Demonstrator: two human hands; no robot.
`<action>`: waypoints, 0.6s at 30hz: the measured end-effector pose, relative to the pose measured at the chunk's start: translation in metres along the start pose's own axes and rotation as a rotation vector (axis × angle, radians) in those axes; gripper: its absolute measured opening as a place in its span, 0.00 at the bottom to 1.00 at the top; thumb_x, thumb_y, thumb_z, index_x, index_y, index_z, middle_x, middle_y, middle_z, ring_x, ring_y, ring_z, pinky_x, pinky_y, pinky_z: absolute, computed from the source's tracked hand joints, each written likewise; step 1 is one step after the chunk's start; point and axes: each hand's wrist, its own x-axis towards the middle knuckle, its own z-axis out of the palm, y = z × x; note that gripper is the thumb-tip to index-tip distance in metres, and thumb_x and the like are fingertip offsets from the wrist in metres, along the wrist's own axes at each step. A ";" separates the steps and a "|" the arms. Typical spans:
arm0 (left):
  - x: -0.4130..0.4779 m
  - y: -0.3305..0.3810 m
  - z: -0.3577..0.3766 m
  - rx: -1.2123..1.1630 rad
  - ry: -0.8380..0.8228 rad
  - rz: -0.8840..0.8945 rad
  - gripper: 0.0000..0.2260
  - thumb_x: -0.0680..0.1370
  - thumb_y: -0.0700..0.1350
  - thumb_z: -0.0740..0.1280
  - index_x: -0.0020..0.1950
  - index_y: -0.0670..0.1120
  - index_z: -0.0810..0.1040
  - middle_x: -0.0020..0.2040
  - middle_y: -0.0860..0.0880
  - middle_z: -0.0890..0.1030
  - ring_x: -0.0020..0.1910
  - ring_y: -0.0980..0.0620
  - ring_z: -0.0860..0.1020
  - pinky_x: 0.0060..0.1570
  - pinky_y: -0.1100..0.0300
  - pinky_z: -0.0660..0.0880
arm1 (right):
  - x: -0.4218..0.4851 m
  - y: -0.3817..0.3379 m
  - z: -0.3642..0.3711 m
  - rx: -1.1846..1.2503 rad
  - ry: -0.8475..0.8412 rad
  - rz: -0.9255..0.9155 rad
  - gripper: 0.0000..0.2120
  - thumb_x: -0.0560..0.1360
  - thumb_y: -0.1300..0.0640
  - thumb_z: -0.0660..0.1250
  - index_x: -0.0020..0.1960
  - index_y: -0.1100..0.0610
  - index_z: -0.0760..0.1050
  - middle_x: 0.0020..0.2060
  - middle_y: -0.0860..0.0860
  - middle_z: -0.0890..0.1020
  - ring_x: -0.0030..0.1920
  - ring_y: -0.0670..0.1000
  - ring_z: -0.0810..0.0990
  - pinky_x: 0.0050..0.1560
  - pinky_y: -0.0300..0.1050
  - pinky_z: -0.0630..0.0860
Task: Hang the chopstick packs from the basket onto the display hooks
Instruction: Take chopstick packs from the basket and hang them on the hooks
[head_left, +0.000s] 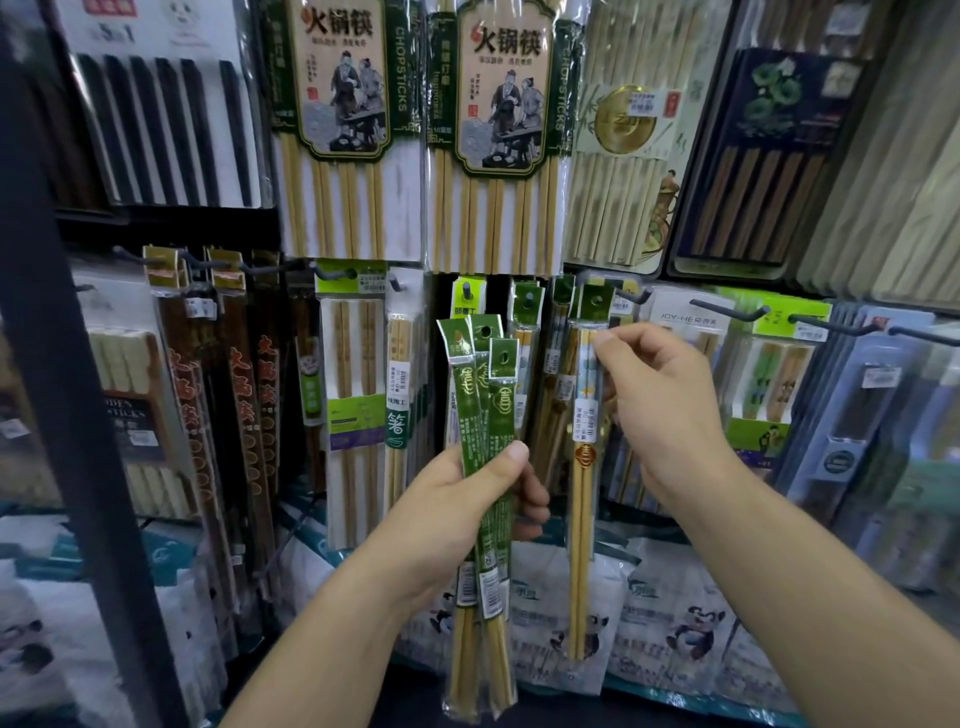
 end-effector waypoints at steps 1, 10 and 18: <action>0.001 0.000 0.000 0.003 0.014 0.008 0.15 0.76 0.54 0.69 0.46 0.42 0.81 0.41 0.43 0.84 0.41 0.45 0.84 0.44 0.54 0.83 | 0.000 0.000 0.000 -0.002 0.001 0.001 0.10 0.81 0.54 0.68 0.41 0.50 0.81 0.28 0.45 0.74 0.32 0.44 0.72 0.35 0.41 0.71; 0.001 0.000 0.000 0.014 0.029 0.041 0.14 0.76 0.56 0.70 0.45 0.45 0.80 0.37 0.45 0.80 0.35 0.48 0.79 0.40 0.52 0.81 | 0.002 0.001 0.001 0.059 0.019 0.049 0.15 0.81 0.51 0.66 0.36 0.49 0.80 0.29 0.48 0.72 0.31 0.47 0.70 0.35 0.45 0.69; 0.002 -0.003 -0.003 0.039 0.017 0.056 0.11 0.76 0.56 0.71 0.41 0.50 0.82 0.37 0.46 0.81 0.35 0.49 0.80 0.39 0.56 0.81 | 0.004 0.007 0.002 0.023 0.063 0.009 0.20 0.81 0.50 0.66 0.31 0.51 0.73 0.23 0.43 0.65 0.26 0.45 0.63 0.31 0.37 0.69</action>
